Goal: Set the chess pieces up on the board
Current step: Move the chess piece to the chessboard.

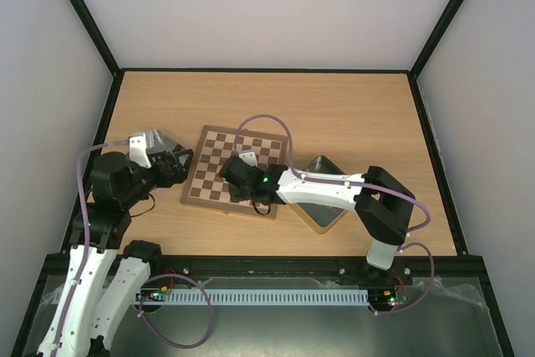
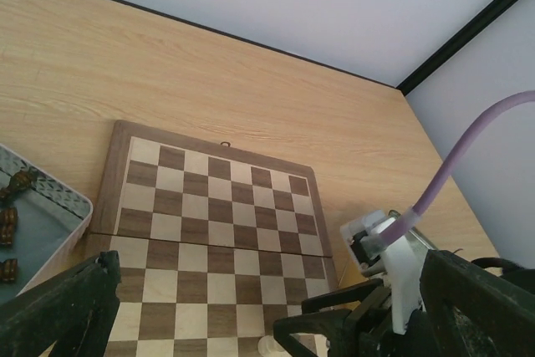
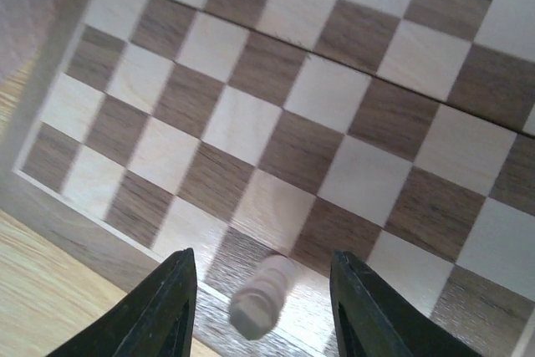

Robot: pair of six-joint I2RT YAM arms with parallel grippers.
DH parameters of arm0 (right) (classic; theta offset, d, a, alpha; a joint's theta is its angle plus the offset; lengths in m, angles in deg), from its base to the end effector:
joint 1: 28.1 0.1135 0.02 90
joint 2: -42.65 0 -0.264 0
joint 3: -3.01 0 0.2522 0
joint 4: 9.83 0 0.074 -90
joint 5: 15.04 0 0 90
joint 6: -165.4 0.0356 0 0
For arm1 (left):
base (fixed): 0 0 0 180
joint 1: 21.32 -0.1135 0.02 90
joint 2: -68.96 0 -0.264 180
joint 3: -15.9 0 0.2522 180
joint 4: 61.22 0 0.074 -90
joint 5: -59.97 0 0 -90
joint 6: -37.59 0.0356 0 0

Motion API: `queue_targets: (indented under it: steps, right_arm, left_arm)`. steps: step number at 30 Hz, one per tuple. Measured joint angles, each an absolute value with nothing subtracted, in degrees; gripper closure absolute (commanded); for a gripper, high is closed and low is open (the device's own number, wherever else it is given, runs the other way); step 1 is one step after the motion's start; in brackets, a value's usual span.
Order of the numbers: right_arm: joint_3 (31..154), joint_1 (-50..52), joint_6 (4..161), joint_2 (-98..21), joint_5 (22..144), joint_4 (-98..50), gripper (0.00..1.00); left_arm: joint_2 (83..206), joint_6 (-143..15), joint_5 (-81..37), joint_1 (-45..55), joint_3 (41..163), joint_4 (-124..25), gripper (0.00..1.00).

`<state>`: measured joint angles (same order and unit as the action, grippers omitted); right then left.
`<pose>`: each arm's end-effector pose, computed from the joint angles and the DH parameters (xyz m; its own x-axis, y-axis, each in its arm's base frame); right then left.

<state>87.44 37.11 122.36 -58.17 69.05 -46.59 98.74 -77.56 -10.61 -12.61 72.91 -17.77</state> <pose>0.1615 0.3408 0.2141 -0.8701 -0.1500 -0.4695 -0.3534 0.8539 0.3821 0.1152 -0.0296 0.3300 -0.4447 -0.3374 -0.8297 0.2976 0.8181 -0.4921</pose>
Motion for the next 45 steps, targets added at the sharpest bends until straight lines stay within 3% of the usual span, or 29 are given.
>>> queue_targets:
  steps: [13,25,33,41,45]
  right_arm:
    - [88.6,37.1,115.7,-62.7,71.1,-50.1,0.88]
    - [94.5,37.9,112.9,-67.3,74.3,-49.1,0.90]
    - [96.2,39.5,112.6,-68.9,74.4,-48.5,0.79]
    - [96.1,39.9,113.2,-68.8,73.7,-47.4,0.54]
    - [93.0,39.9,115.4,-64.9,71.2,-45.3,0.48]
  left_arm:
    - [98.7,-79.9,-12.1,-12.6,71.9,-18.2,0.00]
    - [98.7,-79.9,-13.0,-12.6,71.9,-17.9,0.00]
    - [98.7,-79.8,-13.0,-12.6,71.9,-17.9,0.00]
    - [98.8,-79.5,-12.2,-12.6,71.7,-17.9,0.00]
    - [100.5,-78.6,-9.3,-12.6,71.3,-17.9,0.00]
